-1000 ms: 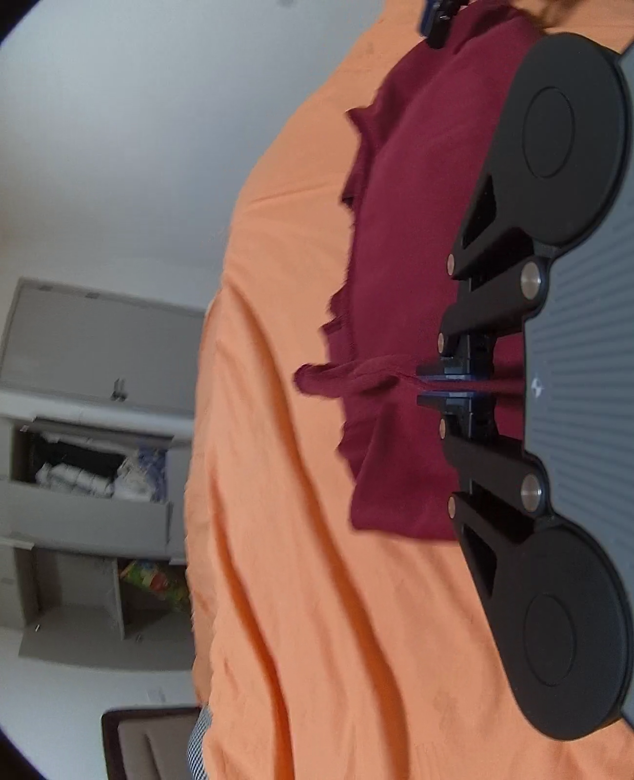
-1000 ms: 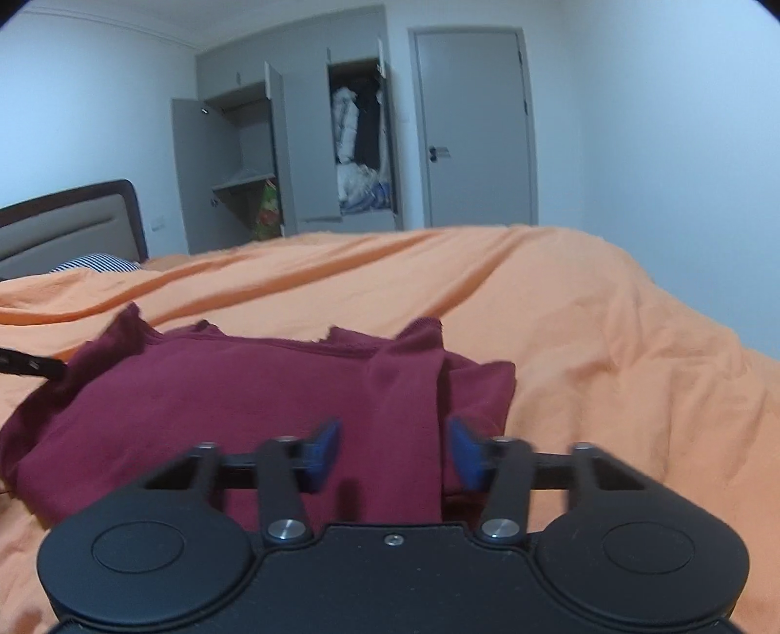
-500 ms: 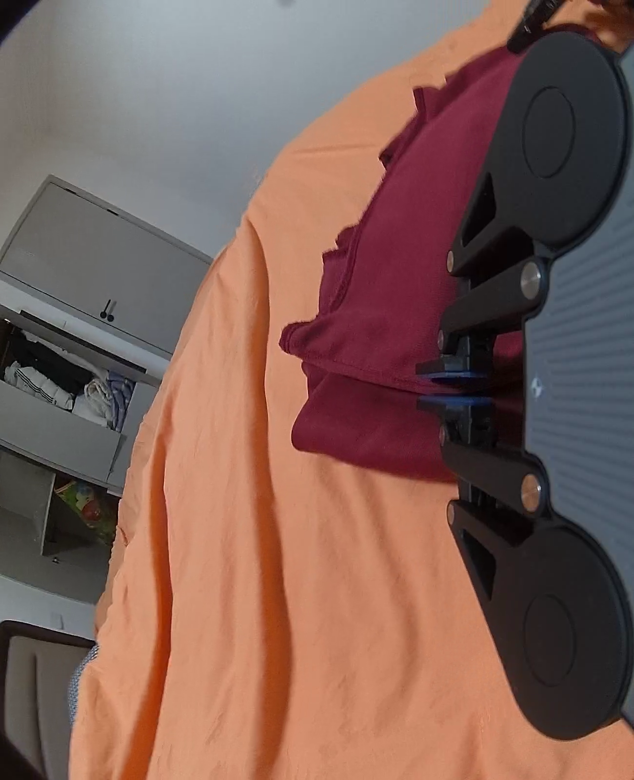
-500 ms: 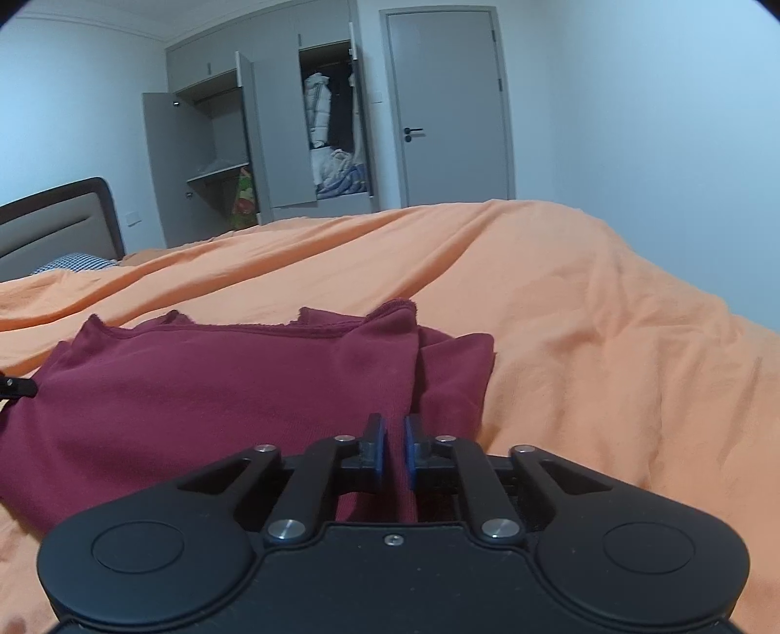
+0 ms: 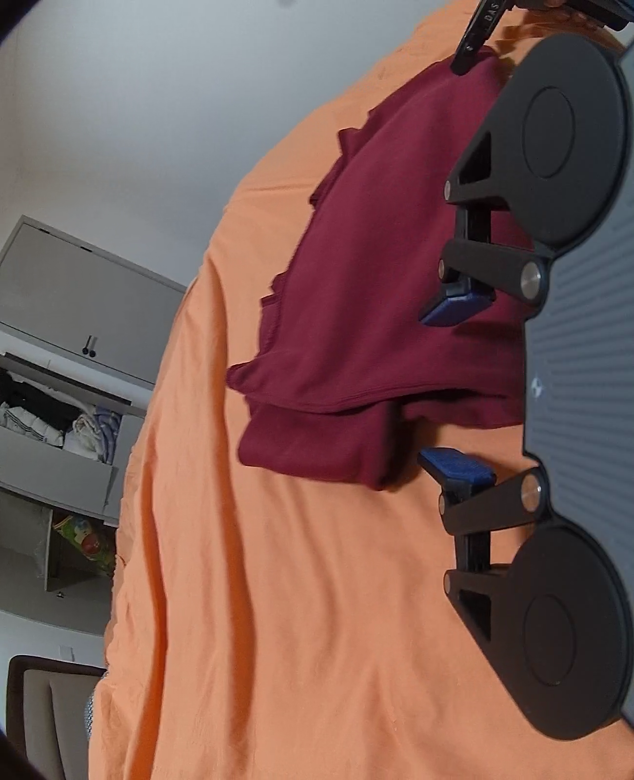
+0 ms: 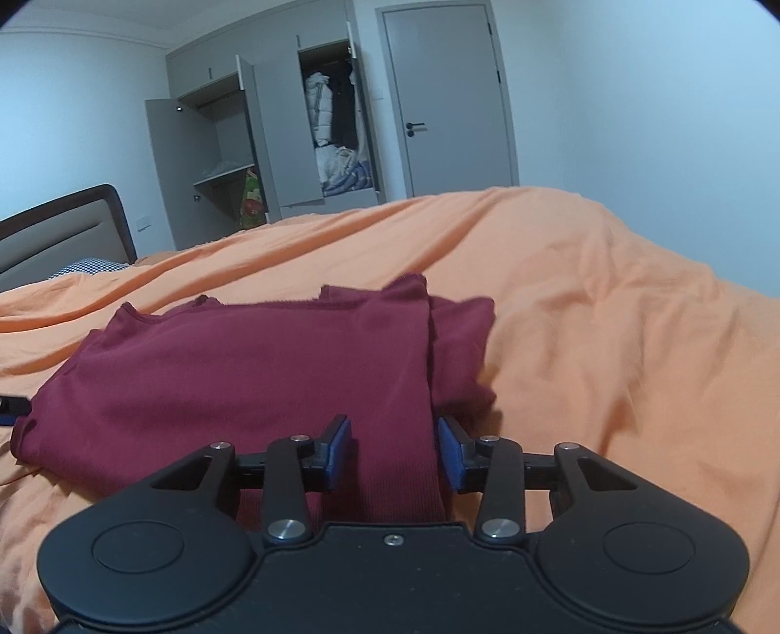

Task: Fold small clothes

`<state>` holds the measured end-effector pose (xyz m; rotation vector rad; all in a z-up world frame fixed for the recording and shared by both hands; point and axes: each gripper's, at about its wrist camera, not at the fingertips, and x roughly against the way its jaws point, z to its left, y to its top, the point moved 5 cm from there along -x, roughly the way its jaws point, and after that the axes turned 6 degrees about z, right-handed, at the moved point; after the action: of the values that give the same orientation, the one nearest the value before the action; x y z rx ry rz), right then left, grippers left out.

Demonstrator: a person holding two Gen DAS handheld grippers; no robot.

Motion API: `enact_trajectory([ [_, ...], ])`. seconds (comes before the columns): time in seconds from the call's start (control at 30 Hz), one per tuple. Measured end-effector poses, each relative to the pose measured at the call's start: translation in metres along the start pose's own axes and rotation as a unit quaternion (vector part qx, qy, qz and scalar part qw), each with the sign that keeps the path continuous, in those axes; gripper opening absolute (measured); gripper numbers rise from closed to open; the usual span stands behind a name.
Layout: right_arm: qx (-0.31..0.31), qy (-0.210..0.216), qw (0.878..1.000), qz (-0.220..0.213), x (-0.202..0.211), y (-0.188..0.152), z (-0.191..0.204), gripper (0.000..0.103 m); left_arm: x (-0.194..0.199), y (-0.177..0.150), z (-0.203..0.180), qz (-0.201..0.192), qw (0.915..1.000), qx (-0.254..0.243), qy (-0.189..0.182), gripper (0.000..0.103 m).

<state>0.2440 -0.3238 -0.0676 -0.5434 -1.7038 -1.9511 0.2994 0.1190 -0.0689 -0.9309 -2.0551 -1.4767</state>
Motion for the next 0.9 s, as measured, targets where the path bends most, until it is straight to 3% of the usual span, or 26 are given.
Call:
enact_trajectory([
  [0.07, -0.007, -0.004, 1.0, -0.004, 0.002, -0.004, 0.0, 0.022, -0.001, -0.005, -0.002, 0.014, 0.9999, 0.005, -0.003, 0.005],
  [0.1, -0.007, -0.005, 1.0, -0.004, 0.002, -0.004, 0.0, 0.011, -0.002, -0.006, -0.003, 0.02, 0.9998, 0.008, -0.001, 0.005],
  [0.33, 0.003, -0.038, 0.999, -0.038, 0.019, 0.013, 0.006, 0.009, 0.027, 0.014, -0.005, -0.028, 0.9986, 0.044, 0.003, 0.003],
  [0.6, -0.014, -0.045, 0.999, 0.008, -0.001, -0.006, -0.003, 0.009, -0.004, -0.01, 0.011, 0.026, 0.9965, 0.074, 0.028, 0.003],
  [0.67, -0.016, -0.041, 0.999, 0.008, 0.0, -0.007, -0.003, 0.012, -0.004, -0.012, 0.013, 0.024, 0.9964, 0.08, 0.018, 0.004],
  [0.73, -0.011, -0.045, 0.999, 0.004, 0.002, -0.005, -0.003, 0.022, -0.003, -0.011, 0.014, 0.023, 0.9966, 0.078, 0.014, 0.005],
  [0.87, -0.007, -0.044, 0.999, 0.003, 0.003, -0.003, -0.004, 0.033, 0.0, -0.011, 0.012, 0.024, 0.9967, 0.076, 0.013, 0.013],
  [0.9, -0.006, -0.047, 0.999, 0.002, 0.003, -0.003, -0.003, 0.041, 0.001, -0.011, 0.012, 0.022, 0.9967, 0.076, 0.015, 0.017],
])
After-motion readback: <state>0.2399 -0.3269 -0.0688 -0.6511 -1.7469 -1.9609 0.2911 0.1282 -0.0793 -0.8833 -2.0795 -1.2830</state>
